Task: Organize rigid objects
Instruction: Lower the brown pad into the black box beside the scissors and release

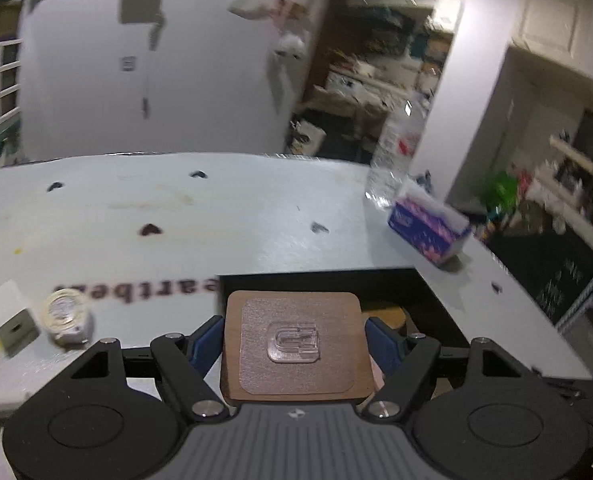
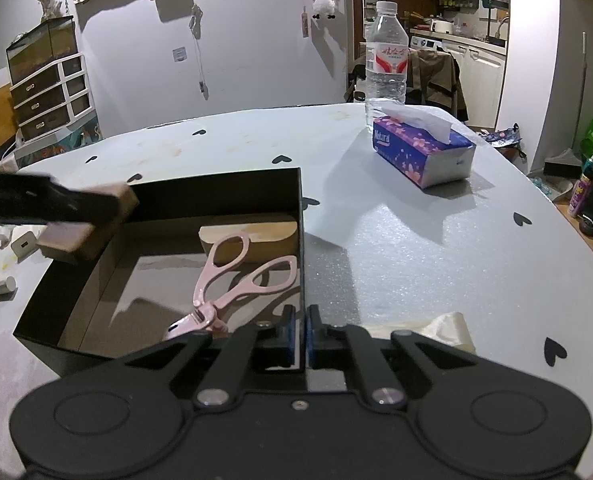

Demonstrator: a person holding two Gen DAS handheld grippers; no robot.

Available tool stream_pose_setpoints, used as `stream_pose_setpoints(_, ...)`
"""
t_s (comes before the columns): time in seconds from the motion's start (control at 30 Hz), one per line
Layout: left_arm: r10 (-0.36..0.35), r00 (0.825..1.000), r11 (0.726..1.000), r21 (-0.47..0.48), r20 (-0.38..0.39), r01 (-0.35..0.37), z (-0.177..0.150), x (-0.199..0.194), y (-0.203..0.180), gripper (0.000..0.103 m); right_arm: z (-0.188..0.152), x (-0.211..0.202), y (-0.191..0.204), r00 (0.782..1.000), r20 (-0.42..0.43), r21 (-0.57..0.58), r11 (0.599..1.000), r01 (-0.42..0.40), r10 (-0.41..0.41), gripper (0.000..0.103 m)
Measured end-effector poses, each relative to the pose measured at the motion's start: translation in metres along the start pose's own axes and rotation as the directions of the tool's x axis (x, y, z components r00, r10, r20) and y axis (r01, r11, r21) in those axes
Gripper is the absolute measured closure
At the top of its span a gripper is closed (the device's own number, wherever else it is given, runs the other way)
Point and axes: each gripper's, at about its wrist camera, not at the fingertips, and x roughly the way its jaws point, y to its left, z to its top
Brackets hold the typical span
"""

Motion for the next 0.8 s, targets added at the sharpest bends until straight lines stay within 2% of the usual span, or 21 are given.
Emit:
stream_pose_setpoints(0.1, 0.022, 0.998, 0.997, 0.081, -0.051, -0.018, 0.0, 0.017, -0.016, 0.027, 0.0, 0.0, 0.001, 1.0, 0.0, -0.004, 1.0, 0.002, -0.002, 0.097)
stream_pose_setpoints(0.17, 0.048, 0.996, 0.984, 0.175, -0.075, -0.034, -0.003, 0.028, -0.028, 0.027, 0.0, 0.0, 0.001, 1.0, 0.001, -0.002, 1.0, 0.001, -0.001, 0.097)
stream_pose_setpoints(0.33, 0.13, 0.985, 0.927, 0.367, -0.11, -0.081, -0.01, 0.054, -0.048, 0.027, 0.0, 0.0, 0.001, 1.0, 0.003, 0.005, 1.0, -0.002, 0.002, 0.097)
stream_pose_setpoints(0.43, 0.167, 0.975, 0.892, 0.443, -0.147, -0.086, -0.018, 0.068, -0.052, 0.027, 0.0, 0.0, 0.0, 1.0, 0.004, 0.005, 1.0, -0.001, 0.001, 0.097)
stream_pose_setpoints(0.5, 0.167, 0.969, 0.883, 0.465, -0.18, -0.066, -0.022, 0.074, -0.054, 0.027, 0.0, 0.0, 0.0, 1.0, 0.004, 0.008, 1.0, -0.003, 0.003, 0.097)
stream_pose_setpoints(0.63, 0.102, 0.966, 0.913, 0.408, -0.238, 0.005, -0.023, 0.076, -0.056, 0.027, 0.0, 0.0, 0.0, 1.0, 0.004, 0.007, 1.0, -0.001, 0.001, 0.097)
stream_pose_setpoints(0.8, 0.012, 0.959, 0.955, 0.288, -0.283, 0.073, -0.017, 0.079, -0.056, 0.027, 0.0, 0.0, 0.001, 1.0, 0.005, 0.006, 1.0, -0.001, 0.001, 0.096)
